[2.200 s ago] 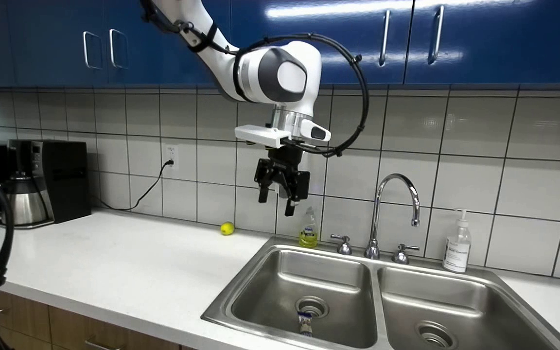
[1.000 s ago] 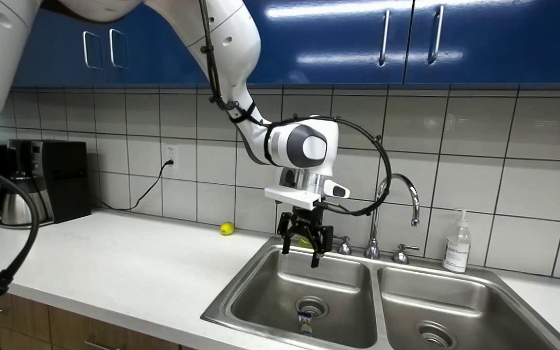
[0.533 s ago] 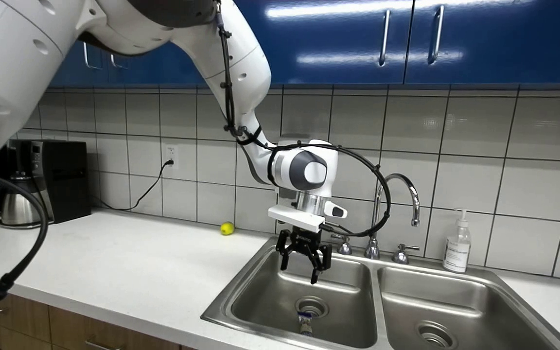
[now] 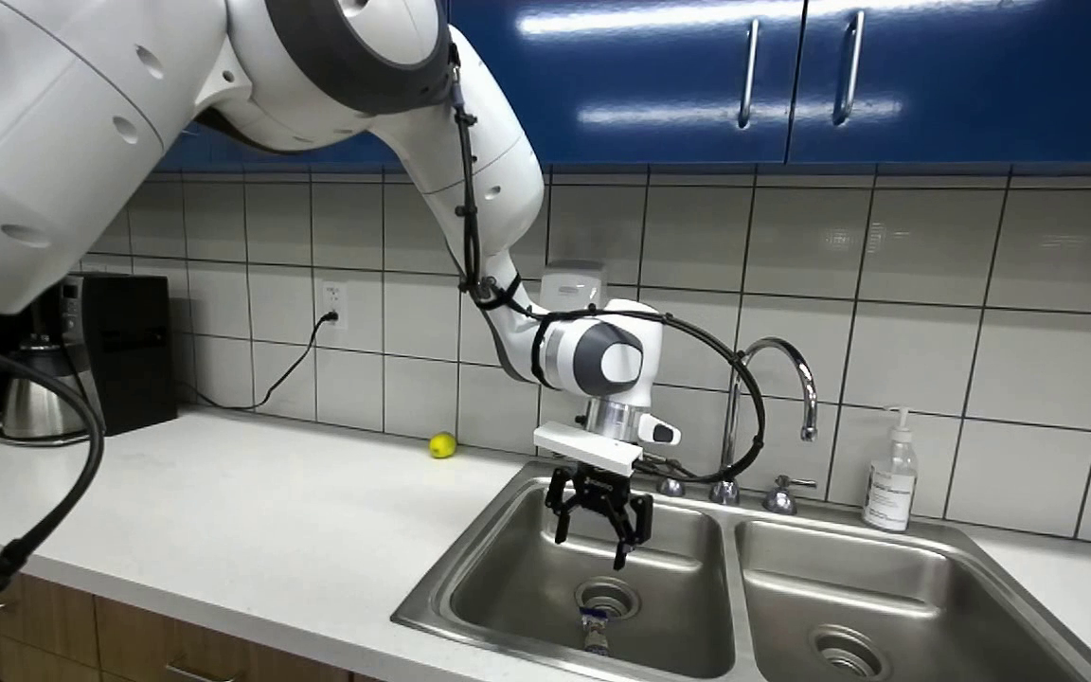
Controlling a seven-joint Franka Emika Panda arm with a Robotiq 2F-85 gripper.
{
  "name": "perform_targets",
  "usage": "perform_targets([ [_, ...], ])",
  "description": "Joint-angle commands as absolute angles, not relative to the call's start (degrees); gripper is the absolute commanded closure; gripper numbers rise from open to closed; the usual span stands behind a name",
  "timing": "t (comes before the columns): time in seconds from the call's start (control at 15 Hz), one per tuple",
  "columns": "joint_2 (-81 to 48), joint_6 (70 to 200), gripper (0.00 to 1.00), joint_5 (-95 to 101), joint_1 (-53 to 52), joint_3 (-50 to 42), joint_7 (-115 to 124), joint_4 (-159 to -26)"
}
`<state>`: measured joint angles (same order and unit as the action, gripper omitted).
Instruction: Take the candy bar out of the sink
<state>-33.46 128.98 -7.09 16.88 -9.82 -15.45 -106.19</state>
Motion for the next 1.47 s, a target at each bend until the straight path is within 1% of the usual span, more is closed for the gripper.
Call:
perform_targets([
  [0.0, -33.4, 128.9, 0.0, -6.4, 17.9, -8.8, -15.0, -105.9],
  [0.4, -34.4, 130.9, 0.0, -3.3, 16.9, -8.9, -16.0, -105.9],
  [0.73, -39.1, 131.3, 0.0, 2.0, 16.6, -9.7, -15.3, -102.0],
  [1.4, -51.7, 131.1, 0.0, 2.7, 17.5, -8.8, -15.7, -90.5],
])
